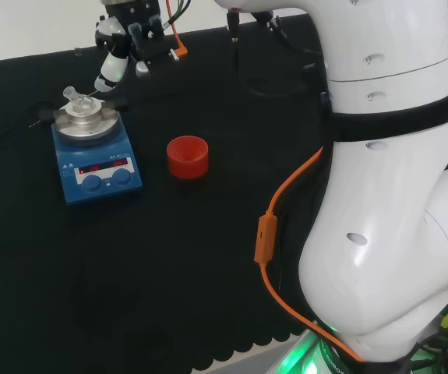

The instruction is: Turn on the heater.

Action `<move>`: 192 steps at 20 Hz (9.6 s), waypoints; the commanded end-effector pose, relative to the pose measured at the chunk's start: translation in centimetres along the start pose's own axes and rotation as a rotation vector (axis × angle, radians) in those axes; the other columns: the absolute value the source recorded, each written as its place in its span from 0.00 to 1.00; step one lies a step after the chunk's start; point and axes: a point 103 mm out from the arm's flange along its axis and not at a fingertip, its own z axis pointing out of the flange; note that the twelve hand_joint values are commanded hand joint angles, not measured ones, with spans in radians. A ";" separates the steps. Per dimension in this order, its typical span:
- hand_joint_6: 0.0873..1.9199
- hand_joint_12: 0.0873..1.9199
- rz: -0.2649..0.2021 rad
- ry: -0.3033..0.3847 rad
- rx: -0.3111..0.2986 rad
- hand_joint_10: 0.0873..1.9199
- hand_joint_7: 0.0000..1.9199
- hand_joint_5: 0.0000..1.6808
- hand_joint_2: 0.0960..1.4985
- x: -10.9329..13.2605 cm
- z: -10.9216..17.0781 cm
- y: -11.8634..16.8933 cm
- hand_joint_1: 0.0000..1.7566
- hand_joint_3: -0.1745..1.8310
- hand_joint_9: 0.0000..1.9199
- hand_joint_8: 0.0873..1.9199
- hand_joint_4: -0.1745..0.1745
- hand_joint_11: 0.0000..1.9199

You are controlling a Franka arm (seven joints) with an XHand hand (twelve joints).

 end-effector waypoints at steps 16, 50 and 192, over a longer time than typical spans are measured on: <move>0.15 0.69 0.026 0.020 -0.027 0.43 0.33 0.14 0.21 -1.3 -1.1 -3.2 0.48 0.50 0.40 0.45 0.27 0.39; 0.27 0.51 0.051 0.007 0.002 0.37 0.70 0.21 0.12 2.0 1.6 -10.9 0.90 0.71 0.73 0.51 0.15 0.60; 0.30 0.66 0.150 0.054 0.172 0.76 0.60 0.16 0.18 15.2 4.9 -16.9 0.84 0.91 0.72 0.88 0.38 0.60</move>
